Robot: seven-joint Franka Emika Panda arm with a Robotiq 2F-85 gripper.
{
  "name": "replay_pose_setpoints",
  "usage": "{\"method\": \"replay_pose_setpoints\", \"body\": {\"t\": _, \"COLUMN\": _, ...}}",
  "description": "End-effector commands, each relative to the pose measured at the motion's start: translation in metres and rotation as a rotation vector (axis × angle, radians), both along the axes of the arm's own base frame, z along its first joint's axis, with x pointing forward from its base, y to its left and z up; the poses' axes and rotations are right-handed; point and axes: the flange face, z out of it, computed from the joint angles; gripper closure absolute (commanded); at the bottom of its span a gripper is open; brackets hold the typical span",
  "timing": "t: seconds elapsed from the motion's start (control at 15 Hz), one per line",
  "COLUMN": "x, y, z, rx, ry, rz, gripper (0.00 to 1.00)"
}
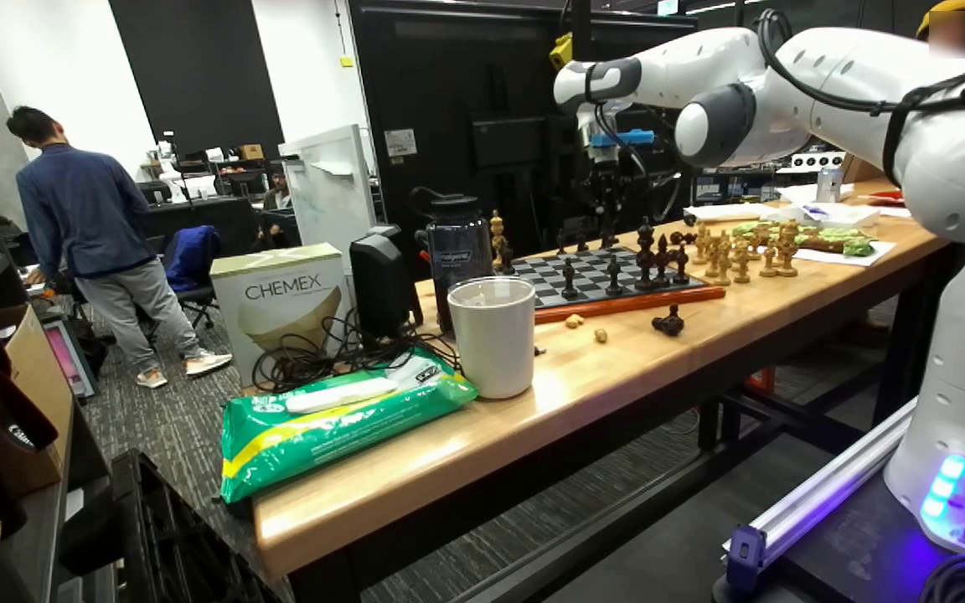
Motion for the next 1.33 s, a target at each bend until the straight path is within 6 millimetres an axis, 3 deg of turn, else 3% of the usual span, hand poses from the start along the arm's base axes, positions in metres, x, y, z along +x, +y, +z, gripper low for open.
{"method": "replay_pose_setpoints", "body": {"t": 0.0, "x": -0.002, "y": -0.001, "z": 0.017, "rx": -0.022, "ry": -0.011, "rz": -0.014, "gripper": 0.94}}
{"method": "replay_pose_setpoints", "body": {"t": 1.27, "x": -0.024, "y": 0.006, "z": 0.023, "rx": 0.010, "ry": 0.134, "rz": -0.122, "gripper": 0.94}}
